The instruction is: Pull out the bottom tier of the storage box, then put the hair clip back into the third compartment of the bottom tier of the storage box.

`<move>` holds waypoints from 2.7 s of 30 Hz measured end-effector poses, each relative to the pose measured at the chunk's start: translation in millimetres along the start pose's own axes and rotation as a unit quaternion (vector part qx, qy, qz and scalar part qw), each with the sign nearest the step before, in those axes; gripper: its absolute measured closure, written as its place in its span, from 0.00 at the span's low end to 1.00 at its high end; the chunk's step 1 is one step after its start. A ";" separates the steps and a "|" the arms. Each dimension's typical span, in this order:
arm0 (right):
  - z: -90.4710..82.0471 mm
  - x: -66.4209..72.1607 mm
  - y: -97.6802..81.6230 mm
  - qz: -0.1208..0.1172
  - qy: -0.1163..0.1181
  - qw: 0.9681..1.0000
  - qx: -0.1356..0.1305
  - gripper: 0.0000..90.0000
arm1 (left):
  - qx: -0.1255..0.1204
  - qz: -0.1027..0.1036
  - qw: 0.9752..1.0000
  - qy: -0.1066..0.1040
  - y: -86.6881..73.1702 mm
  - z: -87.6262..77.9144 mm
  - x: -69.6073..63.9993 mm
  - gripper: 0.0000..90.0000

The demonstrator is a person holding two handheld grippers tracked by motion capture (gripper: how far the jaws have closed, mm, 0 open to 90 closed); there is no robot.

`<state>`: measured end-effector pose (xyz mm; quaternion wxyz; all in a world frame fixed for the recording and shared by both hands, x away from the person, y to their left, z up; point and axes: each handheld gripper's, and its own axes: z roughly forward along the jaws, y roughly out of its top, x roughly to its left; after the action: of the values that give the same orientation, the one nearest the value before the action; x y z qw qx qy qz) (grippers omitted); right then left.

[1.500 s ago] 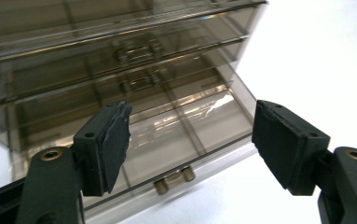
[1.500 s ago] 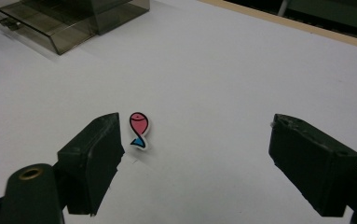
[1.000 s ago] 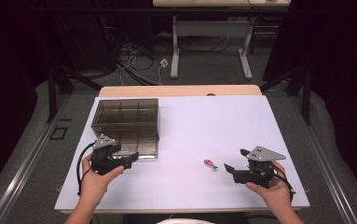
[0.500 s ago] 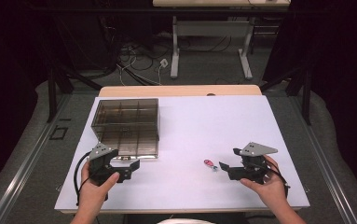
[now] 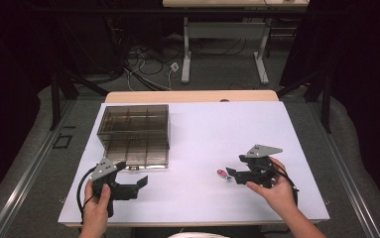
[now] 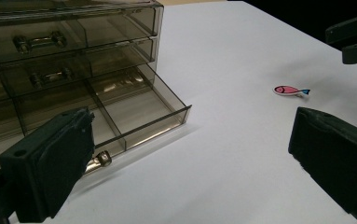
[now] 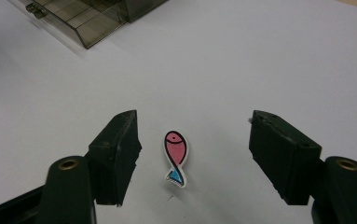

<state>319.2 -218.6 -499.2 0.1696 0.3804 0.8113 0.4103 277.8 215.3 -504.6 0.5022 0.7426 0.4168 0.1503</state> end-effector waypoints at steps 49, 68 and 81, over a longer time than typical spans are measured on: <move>55.4 -0.5 5.6 0.063 0.002 0.989 0.137 0.72 | -0.012 -0.006 1.000 -0.017 -11.2 -0.4 6.5 0.00; 63.4 -1.5 0.0 0.072 0.006 0.985 0.157 0.76 | -0.012 -0.015 1.000 -0.015 -10.6 -1.1 8.3 0.00; 64.6 0.5 0.1 0.082 0.023 0.982 0.171 0.81 | -0.006 -0.016 1.000 -0.015 -11.4 0.4 9.2 0.00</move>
<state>356.9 -183.5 -538.2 0.0488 0.4594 0.8391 0.2871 278.3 223.9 -516.5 0.5152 0.7352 0.4199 0.1331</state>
